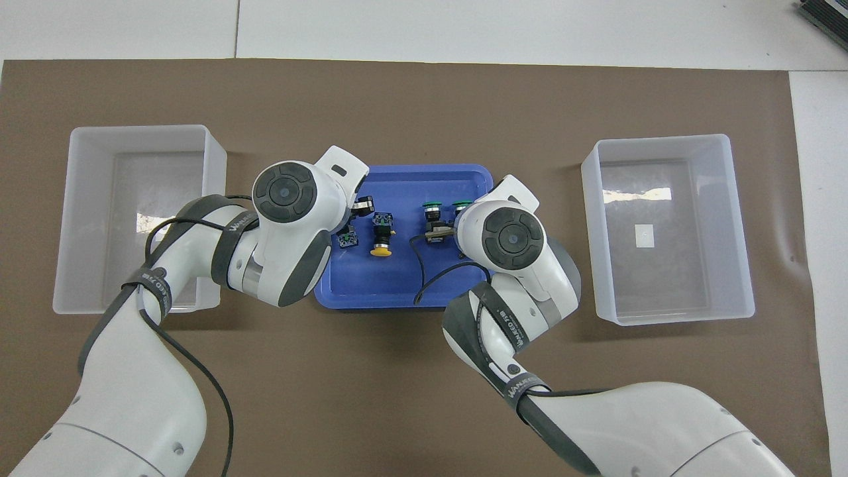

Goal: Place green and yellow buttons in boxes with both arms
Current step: 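Grasp the yellow button with the left gripper while the right gripper grasps a green button, then carry the yellow button into its bin while the right gripper carries green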

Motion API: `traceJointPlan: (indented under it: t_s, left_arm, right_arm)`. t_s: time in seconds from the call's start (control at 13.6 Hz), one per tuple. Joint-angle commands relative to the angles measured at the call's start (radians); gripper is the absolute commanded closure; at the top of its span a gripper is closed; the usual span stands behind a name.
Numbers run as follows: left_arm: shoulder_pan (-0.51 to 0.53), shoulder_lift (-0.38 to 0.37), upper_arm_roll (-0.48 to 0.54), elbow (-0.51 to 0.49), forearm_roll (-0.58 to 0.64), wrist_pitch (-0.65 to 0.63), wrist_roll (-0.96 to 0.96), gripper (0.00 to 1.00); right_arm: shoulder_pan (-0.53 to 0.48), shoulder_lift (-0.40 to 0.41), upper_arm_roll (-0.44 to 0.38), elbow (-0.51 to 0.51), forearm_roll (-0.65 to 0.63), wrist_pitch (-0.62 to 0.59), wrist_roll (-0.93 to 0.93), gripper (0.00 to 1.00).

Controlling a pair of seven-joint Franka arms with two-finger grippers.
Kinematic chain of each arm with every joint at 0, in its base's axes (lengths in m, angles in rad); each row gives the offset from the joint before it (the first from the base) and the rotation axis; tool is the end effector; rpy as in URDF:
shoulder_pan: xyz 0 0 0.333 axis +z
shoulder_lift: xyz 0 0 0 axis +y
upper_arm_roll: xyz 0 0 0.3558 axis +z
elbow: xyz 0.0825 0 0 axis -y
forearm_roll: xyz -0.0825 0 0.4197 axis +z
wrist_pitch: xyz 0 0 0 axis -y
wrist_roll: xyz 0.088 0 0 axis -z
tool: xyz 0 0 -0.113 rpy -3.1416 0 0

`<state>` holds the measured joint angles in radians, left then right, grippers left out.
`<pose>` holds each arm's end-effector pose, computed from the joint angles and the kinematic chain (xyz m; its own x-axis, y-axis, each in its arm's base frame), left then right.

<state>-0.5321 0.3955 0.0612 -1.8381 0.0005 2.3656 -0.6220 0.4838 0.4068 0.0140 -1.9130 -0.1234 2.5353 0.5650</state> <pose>0.6195 -0.3192 0.3364 0.9817 0.1464 0.1214 0.1403 -0.9884 0.0576 0.6063 0.3298 0.3102 0.9747 0.0197 0.2226 0.0295 -0.9987 -0.0409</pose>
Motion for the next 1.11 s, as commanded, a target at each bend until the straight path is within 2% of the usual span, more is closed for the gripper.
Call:
traceJointPlan:
  t_s: [0.0,0.07,0.15,0.22,0.44,0.59,1.03]
  left_arm:
    - [0.038,0.02,0.0,0.123,-0.008,-0.127,0.039,1.0]
    - [0.053,0.019,0.0,0.15,-0.008,-0.162,0.054,1.0]
    - [0.078,0.014,0.0,0.177,-0.01,-0.198,0.08,1.0]
    - [0.105,0.011,-0.001,0.204,-0.01,-0.244,0.125,1.0]
    - [0.223,0.009,-0.004,0.295,-0.034,-0.379,0.313,1.0]
    - [0.297,0.008,-0.004,0.315,-0.037,-0.42,0.443,1.0]
    - [0.435,0.003,0.005,0.28,-0.039,-0.367,0.724,1.0]
  right_arm:
    - [-0.001,0.001,0.003,-0.012,-0.024,0.016,0.021,0.53]
    - [-0.002,0.001,0.003,-0.012,-0.042,0.016,0.019,0.61]
    - [-0.004,0.001,0.003,-0.011,-0.054,0.016,0.019,0.85]
    - [-0.008,-0.002,0.001,-0.011,-0.067,0.016,0.007,1.0]
    - [-0.023,-0.04,0.001,0.0,-0.088,0.004,0.018,1.0]
    - [-0.056,-0.089,0.003,-0.001,-0.079,-0.016,0.015,1.0]
    - [-0.152,-0.213,0.004,-0.018,-0.076,-0.139,-0.02,1.0]
